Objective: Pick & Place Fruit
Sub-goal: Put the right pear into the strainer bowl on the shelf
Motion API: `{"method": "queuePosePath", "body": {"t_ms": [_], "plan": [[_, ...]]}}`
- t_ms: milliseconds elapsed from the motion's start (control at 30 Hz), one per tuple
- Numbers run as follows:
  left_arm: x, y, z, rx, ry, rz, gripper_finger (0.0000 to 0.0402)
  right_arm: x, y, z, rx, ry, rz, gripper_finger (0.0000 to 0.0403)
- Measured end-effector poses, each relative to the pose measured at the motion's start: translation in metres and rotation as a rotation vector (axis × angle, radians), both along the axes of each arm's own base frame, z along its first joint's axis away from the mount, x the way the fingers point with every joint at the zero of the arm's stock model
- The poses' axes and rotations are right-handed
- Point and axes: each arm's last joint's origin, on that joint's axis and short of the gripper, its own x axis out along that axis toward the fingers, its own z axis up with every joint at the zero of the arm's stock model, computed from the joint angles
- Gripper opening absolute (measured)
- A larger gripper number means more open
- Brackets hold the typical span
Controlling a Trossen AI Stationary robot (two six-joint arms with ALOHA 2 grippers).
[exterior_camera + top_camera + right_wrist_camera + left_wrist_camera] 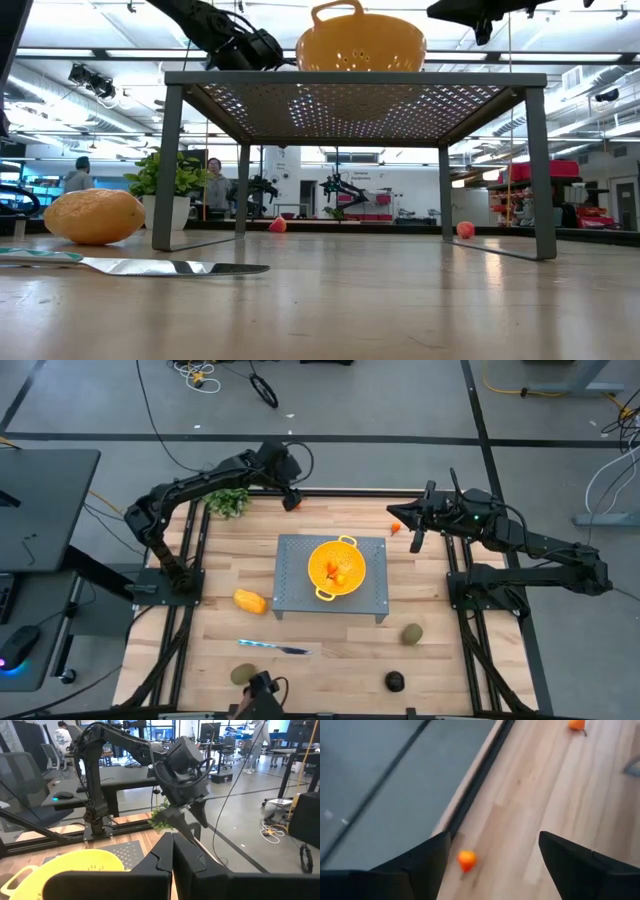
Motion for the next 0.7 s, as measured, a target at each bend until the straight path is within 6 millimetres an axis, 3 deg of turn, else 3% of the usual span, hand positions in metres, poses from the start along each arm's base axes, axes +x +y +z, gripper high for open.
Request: {"method": "queuePosePath", "body": {"t_ms": [700], "plan": [[-0.020,0.008,-0.051,0.087,0.041,-0.135,0.0285,0.000,0.000,-0.001,0.030,0.008,-0.001,0.0005]]}}
